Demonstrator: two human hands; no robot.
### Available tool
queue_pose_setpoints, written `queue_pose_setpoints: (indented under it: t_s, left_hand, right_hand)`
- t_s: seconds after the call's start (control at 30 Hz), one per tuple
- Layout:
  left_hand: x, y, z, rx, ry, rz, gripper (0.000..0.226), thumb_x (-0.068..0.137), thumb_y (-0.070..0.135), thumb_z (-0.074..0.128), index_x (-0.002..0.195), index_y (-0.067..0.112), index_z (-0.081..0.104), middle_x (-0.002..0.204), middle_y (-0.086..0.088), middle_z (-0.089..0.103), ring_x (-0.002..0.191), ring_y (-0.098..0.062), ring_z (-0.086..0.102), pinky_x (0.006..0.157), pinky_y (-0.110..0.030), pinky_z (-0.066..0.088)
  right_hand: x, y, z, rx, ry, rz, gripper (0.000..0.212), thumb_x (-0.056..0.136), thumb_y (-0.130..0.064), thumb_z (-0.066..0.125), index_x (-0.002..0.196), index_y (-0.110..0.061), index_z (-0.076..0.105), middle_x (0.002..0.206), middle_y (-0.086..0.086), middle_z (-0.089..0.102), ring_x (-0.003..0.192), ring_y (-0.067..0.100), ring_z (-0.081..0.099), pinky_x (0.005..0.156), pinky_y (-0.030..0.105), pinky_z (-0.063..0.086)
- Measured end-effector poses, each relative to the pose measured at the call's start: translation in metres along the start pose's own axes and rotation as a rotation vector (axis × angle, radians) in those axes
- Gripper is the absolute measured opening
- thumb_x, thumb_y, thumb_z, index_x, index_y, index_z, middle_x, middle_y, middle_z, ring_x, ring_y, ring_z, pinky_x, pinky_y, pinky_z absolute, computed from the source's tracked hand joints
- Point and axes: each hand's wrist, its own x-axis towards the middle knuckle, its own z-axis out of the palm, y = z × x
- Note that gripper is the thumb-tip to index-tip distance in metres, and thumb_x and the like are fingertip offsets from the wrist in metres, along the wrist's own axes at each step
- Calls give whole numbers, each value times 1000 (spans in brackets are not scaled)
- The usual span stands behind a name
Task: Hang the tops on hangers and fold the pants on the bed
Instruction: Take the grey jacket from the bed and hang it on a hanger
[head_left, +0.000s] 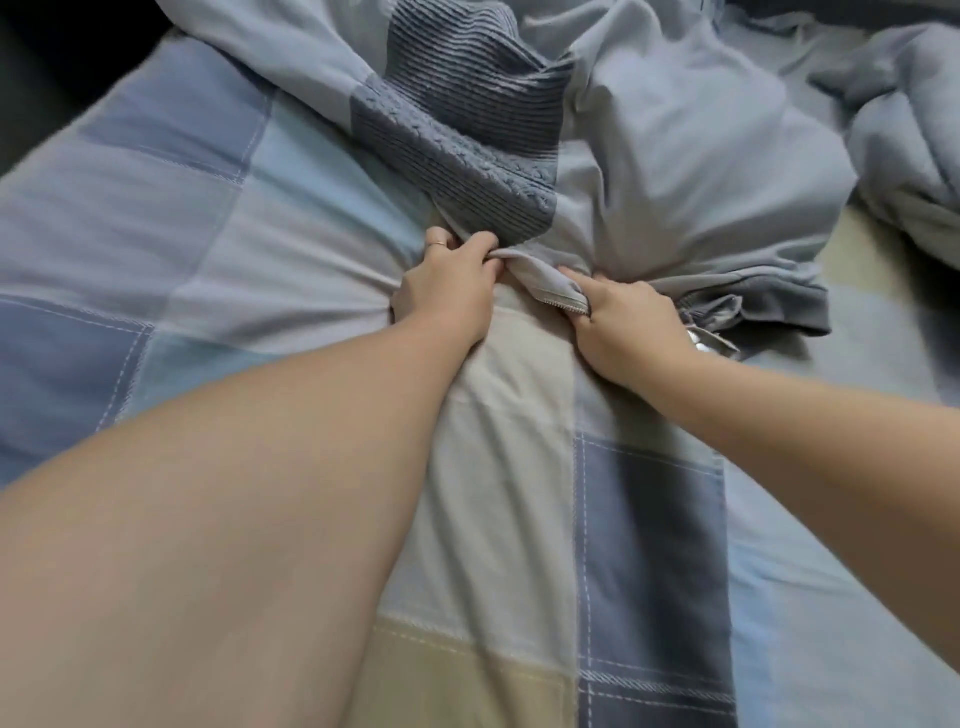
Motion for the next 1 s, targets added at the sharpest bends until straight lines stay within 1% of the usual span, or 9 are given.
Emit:
queue_pose_setpoints:
  t_s: [0.17, 0.23, 0.37, 0.43, 0.5, 0.6, 0.7, 0.83, 1.0]
  left_hand:
    - [-37, 30, -24, -34, -115, -114, 21, 102, 44, 45, 122, 45, 52, 134, -3, 39, 108, -37, 55, 92, -49, 41]
    - [-68, 46, -35, -61, -139, -101, 32, 99, 31, 48, 129, 42, 45, 136, -4, 38, 110, -38, 55, 92, -50, 40]
    - [-149, 60, -57, -159, -96, -62, 47, 92, 13, 46, 133, 35, 46, 134, -7, 40, 106, -38, 57, 95, -49, 45]
    - [-200, 66, -61, -95, -105, -36, 38, 94, 17, 47, 128, 33, 52, 131, -7, 43, 107, -37, 54, 91, -45, 42]
    - [-257, 77, -58, -16, -171, -30, 29, 96, 23, 48, 123, 31, 57, 126, -7, 47, 110, -35, 52, 92, -45, 39]
    - [-351, 96, -49, 89, -276, -55, 20, 97, 28, 50, 116, 29, 58, 122, -5, 49, 111, -34, 52, 90, -44, 39]
    - [-444, 120, -43, 93, -414, -131, 18, 98, 30, 50, 114, 29, 58, 124, -4, 50, 112, -33, 51, 90, -44, 39]
    - [-555, 148, -41, 121, -567, -237, 16, 96, 29, 54, 111, 29, 57, 121, -4, 53, 114, -31, 51, 94, -44, 37]
    - [-662, 172, -45, 127, -786, -328, 11, 97, 33, 52, 108, 31, 54, 119, -1, 52, 116, -29, 52, 92, -44, 40]
  right_hand:
    - [-16, 6, -57, 80, -262, -7, 28, 101, -46, 44, 115, -33, 64, 109, 11, 69, 107, 35, 62, 79, 35, 45]
    - [-49, -3, -74, 68, -300, -59, 33, 98, -52, 44, 119, -37, 64, 111, 11, 70, 103, 35, 63, 84, 37, 51]
    - [-137, -10, -94, 148, -352, -89, 21, 96, -53, 42, 77, -50, 50, 76, -1, 57, 82, 34, 59, 70, 36, 49]
    - [-186, 1, -98, 137, -391, -128, 16, 100, -42, 44, 86, -45, 52, 81, -3, 52, 89, 29, 55, 74, 34, 41]
    - [-240, 19, -99, 102, -379, -192, 18, 103, -37, 45, 112, -39, 60, 97, -6, 55, 97, 21, 46, 79, 31, 29]
    - [-325, 43, -100, 68, -464, -263, 32, 105, -40, 37, 131, -38, 54, 115, -17, 57, 113, 20, 40, 90, 35, 34]
    - [-408, 63, -103, 92, -646, -226, 46, 100, -48, 27, 138, -40, 52, 125, -14, 56, 128, 22, 35, 100, 41, 35]
    - [-504, 79, -104, 150, -823, -139, 42, 103, -33, 44, 145, -33, 49, 147, -8, 49, 145, 24, 24, 110, 45, 32]
    - [-592, 88, -113, 108, -1042, -179, 50, 100, -31, 45, 149, -35, 44, 159, -9, 36, 150, 22, 17, 114, 42, 27]
